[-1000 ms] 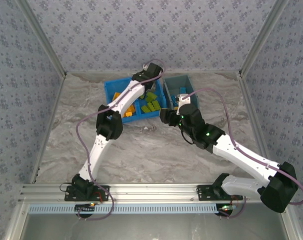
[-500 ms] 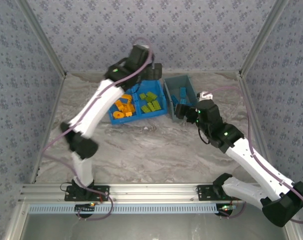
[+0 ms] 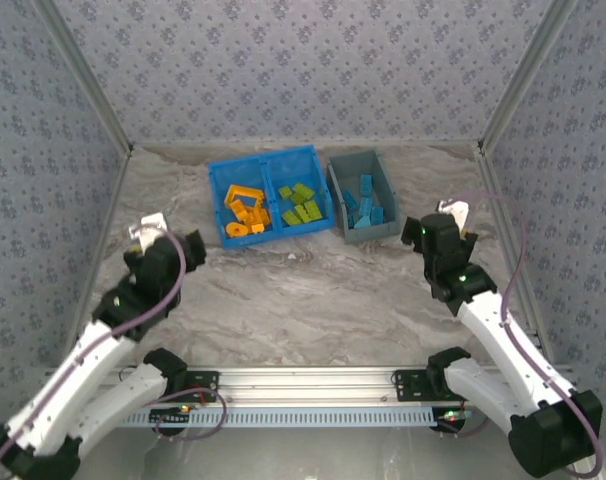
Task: Sort the legos into containers by color
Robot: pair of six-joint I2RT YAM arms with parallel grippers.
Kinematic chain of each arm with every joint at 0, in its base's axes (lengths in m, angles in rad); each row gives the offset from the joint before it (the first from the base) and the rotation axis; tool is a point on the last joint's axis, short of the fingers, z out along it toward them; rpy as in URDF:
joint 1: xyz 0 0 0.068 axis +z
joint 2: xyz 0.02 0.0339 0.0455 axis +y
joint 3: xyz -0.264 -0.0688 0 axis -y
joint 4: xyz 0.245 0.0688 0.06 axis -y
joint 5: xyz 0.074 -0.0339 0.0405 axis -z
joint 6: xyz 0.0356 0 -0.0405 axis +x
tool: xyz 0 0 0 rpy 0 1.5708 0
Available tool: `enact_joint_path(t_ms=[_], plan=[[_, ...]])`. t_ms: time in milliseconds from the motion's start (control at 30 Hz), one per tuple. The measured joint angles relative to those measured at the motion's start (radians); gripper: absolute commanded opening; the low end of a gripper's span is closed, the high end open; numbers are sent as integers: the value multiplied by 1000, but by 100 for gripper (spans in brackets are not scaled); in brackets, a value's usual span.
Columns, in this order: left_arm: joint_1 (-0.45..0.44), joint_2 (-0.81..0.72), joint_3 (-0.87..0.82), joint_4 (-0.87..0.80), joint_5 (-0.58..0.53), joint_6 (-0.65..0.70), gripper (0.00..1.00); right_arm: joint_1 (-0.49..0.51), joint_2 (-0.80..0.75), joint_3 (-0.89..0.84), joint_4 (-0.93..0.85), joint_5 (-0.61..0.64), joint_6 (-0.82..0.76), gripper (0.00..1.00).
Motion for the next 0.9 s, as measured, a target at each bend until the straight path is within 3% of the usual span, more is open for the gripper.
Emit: enact_joint_path(t_ms=[133,367,533,700,900], plan=[[81,-169,-286,136,-38,113,99,-66,22,-154,83,-28,-63,100],[309,-68,-446,402,54,201,99,-132,107,-250,311,-79,-132,100],[460,280,-432,628,162,222,99,-224,274,-286,494,-150,-158,100],[486,639,-291,782,276,305,99,-258,445,-253,626,-227,-197,100],[548,819,-217,1051,411,359,100,-307,543,-193,770,-324,-258,100]])
